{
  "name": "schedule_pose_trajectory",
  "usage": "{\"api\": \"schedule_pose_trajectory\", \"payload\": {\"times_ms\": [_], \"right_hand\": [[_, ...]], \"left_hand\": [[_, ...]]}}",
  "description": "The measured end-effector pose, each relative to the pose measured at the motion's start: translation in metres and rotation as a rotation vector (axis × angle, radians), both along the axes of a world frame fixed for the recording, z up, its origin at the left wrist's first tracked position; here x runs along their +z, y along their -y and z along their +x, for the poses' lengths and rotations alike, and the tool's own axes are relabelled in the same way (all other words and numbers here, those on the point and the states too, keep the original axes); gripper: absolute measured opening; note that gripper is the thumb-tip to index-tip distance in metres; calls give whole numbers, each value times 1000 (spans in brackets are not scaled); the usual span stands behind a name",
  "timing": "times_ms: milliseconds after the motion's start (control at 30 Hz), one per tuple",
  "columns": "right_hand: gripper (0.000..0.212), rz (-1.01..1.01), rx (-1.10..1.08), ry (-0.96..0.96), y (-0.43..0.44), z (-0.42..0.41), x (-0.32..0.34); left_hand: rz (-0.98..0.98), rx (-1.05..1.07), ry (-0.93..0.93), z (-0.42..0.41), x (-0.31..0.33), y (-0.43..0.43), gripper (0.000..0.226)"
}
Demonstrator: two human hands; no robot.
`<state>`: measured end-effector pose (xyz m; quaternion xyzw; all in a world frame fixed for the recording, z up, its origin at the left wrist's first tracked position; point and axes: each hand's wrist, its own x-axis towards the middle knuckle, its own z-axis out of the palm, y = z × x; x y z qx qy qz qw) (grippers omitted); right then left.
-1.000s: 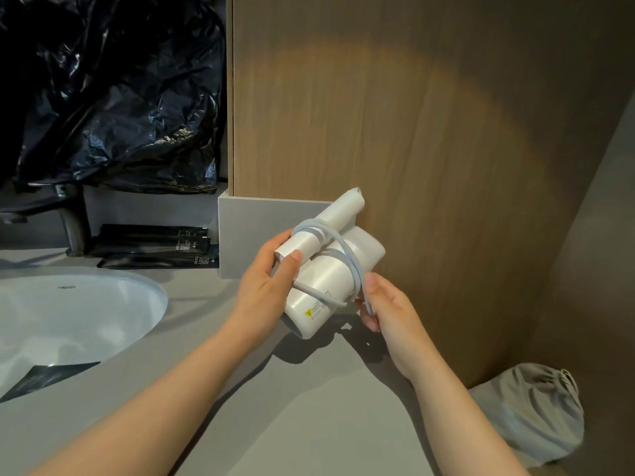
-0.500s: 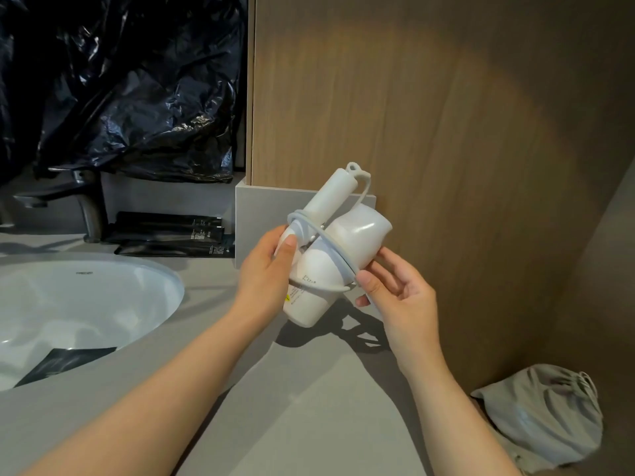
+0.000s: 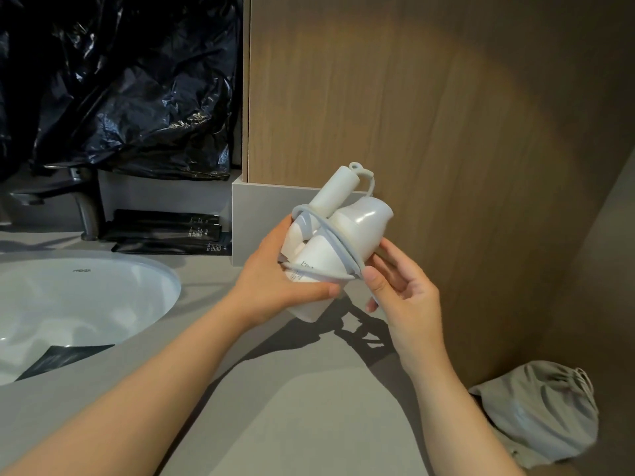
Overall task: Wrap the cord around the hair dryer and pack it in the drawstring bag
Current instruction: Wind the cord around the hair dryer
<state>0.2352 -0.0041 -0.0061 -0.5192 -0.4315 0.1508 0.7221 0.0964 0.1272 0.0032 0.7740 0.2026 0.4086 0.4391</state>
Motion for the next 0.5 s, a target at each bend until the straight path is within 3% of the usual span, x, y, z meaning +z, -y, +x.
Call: {"api": "schedule_pose_trajectory", "payload": {"times_ms": [167, 333, 433, 500], "right_hand": [[55, -66, 43, 19, 4, 2, 3], [49, -82, 46, 13, 6, 3, 3], [38, -80, 18, -5, 4, 3, 3], [34, -78, 4, -17, 4, 3, 2]], "left_hand": [[-187, -64, 38, 1, -4, -5, 95], [-128, -163, -42, 0, 2, -2, 64], [-28, -19, -83, 2, 8, 8, 54], [-27, 76, -26, 2, 9, 11, 67]]}}
